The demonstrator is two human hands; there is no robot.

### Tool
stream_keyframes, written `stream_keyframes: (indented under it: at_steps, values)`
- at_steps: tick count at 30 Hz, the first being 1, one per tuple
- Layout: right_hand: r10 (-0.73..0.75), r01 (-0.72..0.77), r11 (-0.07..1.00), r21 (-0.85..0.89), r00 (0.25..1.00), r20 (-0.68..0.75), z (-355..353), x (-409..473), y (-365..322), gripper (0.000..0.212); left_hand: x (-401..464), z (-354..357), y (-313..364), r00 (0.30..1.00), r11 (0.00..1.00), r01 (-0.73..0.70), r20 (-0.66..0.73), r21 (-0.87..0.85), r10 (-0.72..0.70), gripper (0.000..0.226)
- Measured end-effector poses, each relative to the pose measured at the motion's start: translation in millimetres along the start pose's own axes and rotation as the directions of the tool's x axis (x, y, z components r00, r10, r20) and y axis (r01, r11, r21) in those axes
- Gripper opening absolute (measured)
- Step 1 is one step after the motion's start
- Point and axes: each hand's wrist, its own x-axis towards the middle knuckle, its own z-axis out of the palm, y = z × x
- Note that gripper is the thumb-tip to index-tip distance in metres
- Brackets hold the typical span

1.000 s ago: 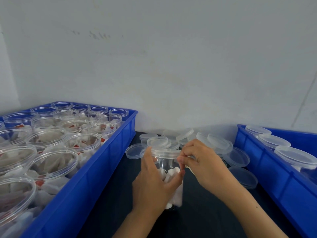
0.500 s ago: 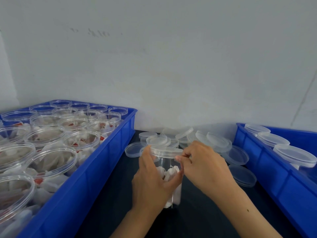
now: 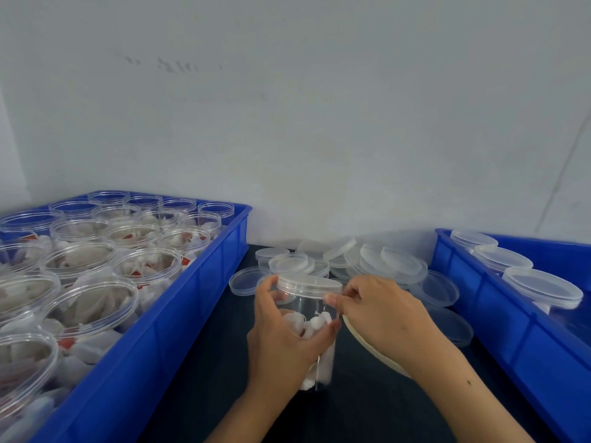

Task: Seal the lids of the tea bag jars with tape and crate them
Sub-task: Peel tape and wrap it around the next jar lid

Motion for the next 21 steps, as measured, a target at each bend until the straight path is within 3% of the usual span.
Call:
stream_keyframes:
  at_steps: [4, 7, 9, 12, 16, 21]
  values:
    - [0.005, -0.004, 0.998, 0.062, 1.0, -0.009, 5, 1, 2, 0.032, 1, 0, -3, 1.0, 1.0, -0.013, -0.001, -0.006, 0.013, 0.1]
    - [-0.037, 0.042, 0.994, 0.105, 0.998, -0.045, 3, 3, 8, 0.051, 2, -2, -5, 1.0, 1.0, -0.014, -0.007, -0.026, 0.013, 0.099]
    - [-0.081, 0.076, 0.984, 0.161, 0.996, 0.029, -1, 6, 15, 0.062, 2, -4, -5, 0.999, 0.999, -0.027, 0.031, -0.022, 0.027, 0.098]
    - [-0.146, 0.116, 0.967, 0.225, 0.982, 0.122, -2, 9, 18, 0.055, 5, -7, -3, 0.996, 0.998, -0.009, 0.089, -0.064, 0.015, 0.094]
    - [-0.191, 0.166, 0.963, 0.214, 0.977, 0.1, 3, 8, 12, 0.046, 10, -9, -7, 0.996, 0.991, 0.022, 0.088, -0.133, -0.01, 0.103]
    - [-0.23, 0.2, 0.962, 0.185, 0.96, 0.162, 3, 5, 7, 0.046, 11, -10, -4, 0.998, 0.98, 0.038, 0.058, -0.196, -0.027, 0.08]
